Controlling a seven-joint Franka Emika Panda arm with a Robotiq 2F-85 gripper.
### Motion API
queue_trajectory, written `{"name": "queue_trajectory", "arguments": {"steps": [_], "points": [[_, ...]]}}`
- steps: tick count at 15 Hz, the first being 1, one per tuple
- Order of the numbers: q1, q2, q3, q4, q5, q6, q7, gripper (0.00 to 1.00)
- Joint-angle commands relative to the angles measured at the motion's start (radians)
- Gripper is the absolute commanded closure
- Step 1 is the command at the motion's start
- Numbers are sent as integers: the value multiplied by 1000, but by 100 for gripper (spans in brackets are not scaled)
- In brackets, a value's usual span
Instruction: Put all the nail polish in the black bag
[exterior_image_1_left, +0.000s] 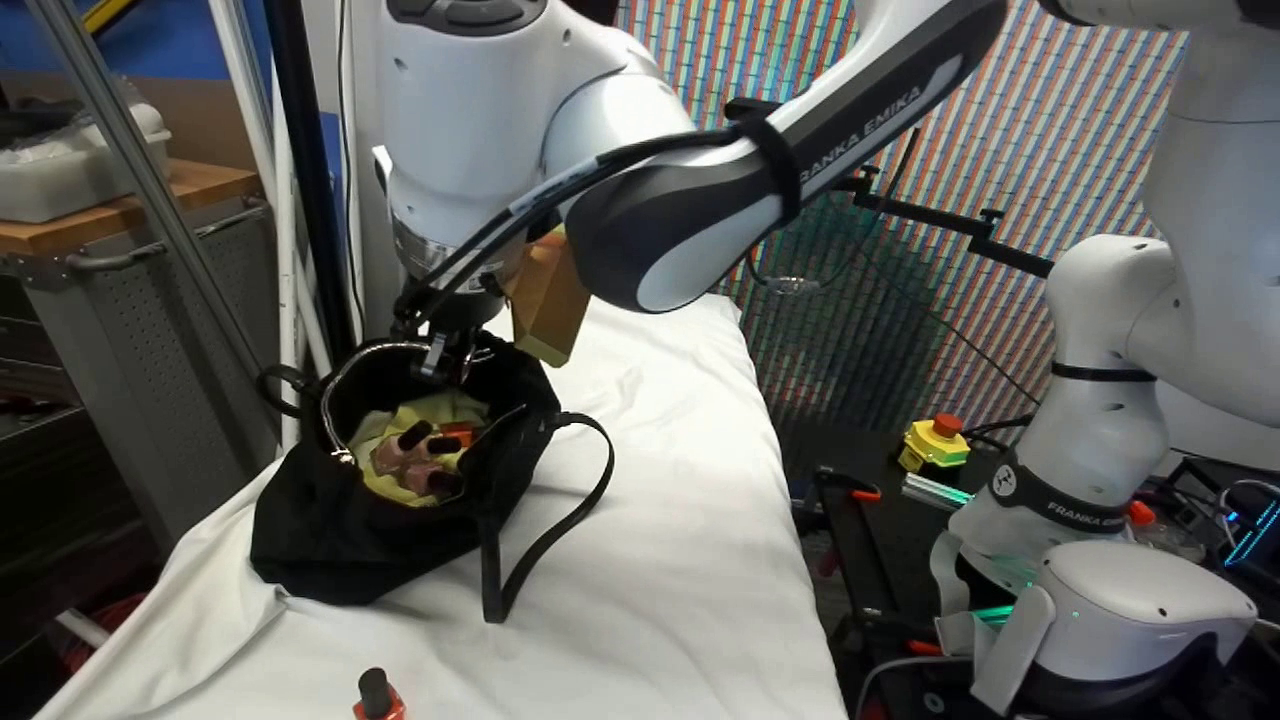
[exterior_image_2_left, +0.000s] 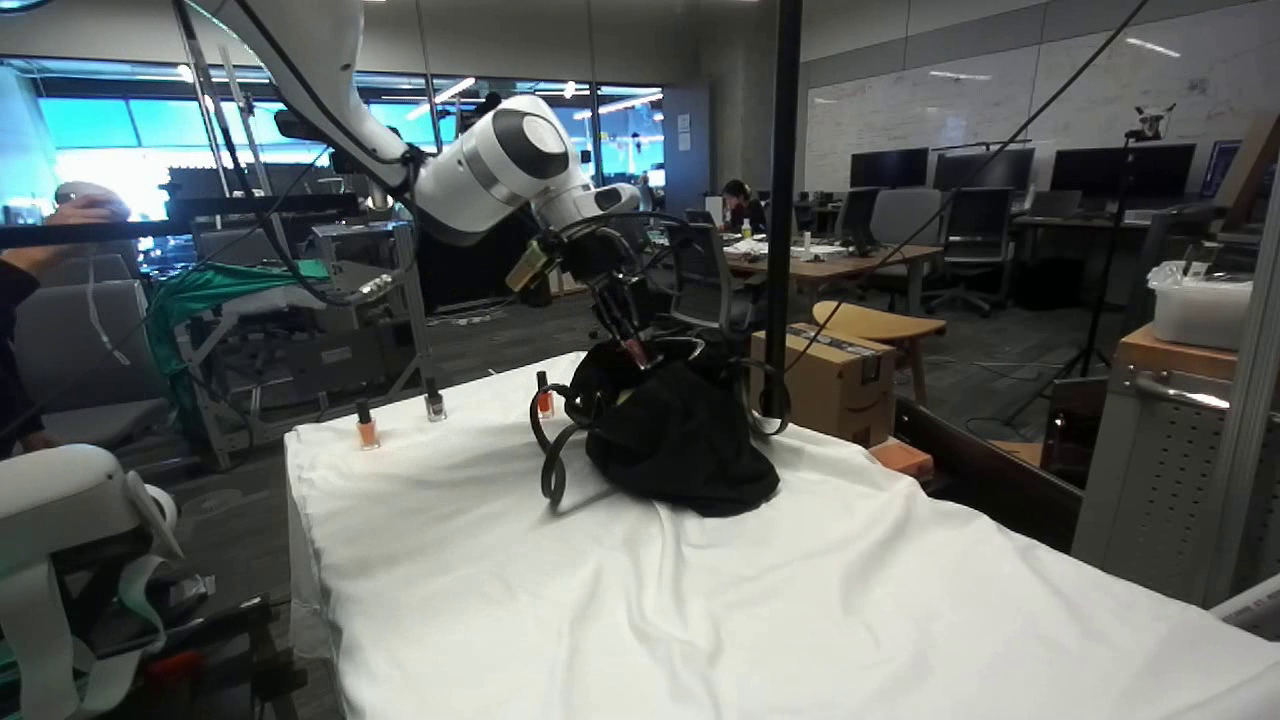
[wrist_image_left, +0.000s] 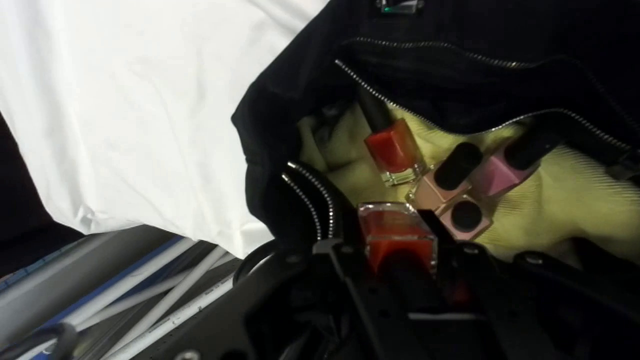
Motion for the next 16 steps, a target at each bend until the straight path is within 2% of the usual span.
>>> {"name": "queue_trajectory", "arguments": {"steps": [1,3,4,5,10,16], "points": [[-7,133,-23,167,-25,-59,1,80],[-13,186,-33,225,-7,-79,-15,79],[-14,206,-37,252,-3,-88,-17,43],[-15,224,-39,277,2,-98,-21,34],[-15,269,-43,350,16,-139,-21,2],[-19,211,-9,285,86,-165,-115,0]]}}
